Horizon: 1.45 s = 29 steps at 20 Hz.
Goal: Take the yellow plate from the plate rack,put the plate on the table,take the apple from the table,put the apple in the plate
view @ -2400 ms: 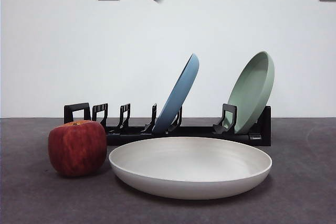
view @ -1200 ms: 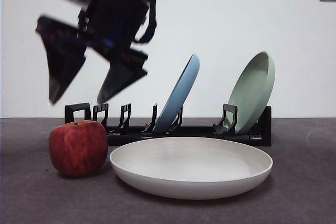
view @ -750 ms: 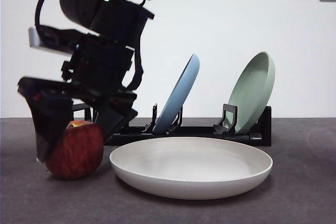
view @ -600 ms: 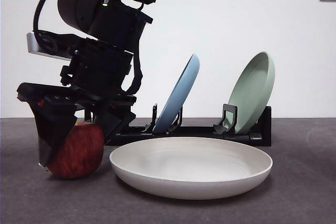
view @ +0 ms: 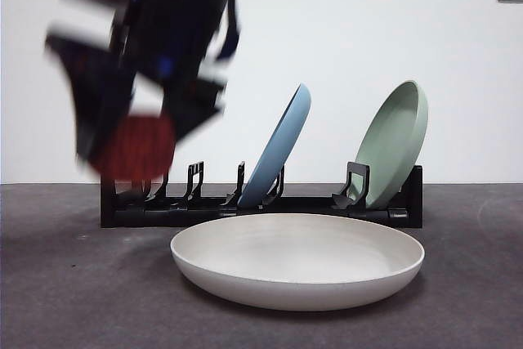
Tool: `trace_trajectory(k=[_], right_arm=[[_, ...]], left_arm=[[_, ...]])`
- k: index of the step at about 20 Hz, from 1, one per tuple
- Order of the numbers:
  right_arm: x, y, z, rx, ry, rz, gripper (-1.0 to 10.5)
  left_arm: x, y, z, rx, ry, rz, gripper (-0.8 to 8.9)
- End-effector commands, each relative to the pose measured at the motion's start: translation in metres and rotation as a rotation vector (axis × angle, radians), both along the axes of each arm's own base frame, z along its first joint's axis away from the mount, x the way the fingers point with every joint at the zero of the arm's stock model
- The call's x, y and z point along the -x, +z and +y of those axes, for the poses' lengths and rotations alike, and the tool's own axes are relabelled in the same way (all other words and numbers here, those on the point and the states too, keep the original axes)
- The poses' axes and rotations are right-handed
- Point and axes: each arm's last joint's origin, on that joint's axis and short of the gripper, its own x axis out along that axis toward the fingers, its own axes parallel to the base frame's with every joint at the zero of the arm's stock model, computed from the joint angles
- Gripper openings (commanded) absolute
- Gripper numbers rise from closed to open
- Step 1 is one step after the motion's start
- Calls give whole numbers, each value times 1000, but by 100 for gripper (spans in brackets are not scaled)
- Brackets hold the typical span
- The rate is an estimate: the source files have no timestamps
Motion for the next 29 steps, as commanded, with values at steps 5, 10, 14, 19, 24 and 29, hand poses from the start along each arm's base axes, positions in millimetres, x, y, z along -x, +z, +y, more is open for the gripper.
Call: trace_trajectory(k=[5, 10, 14, 19, 24, 29], right_arm=[[7, 82, -72, -36, -103, -40, -12], [14, 110, -132, 25, -251, 42, -12], [13, 107, -157, 92, -363, 144, -12], [5, 79, -146, 36, -389, 137, -12], [0, 24, -133, -8, -396, 123, -12], [-5, -28, -128, 40, -413, 171, -12]], left_arm=[[-39, 1, -16, -5, -92, 20, 342], [-70, -5, -31, -4, -184, 76, 342], [-85, -9, -36, -8, -197, 105, 342], [-87, -9, -38, -3, -215, 107, 342], [-87, -10, -38, -4, -215, 113, 342], [-87, -10, -38, -4, -215, 113, 342]])
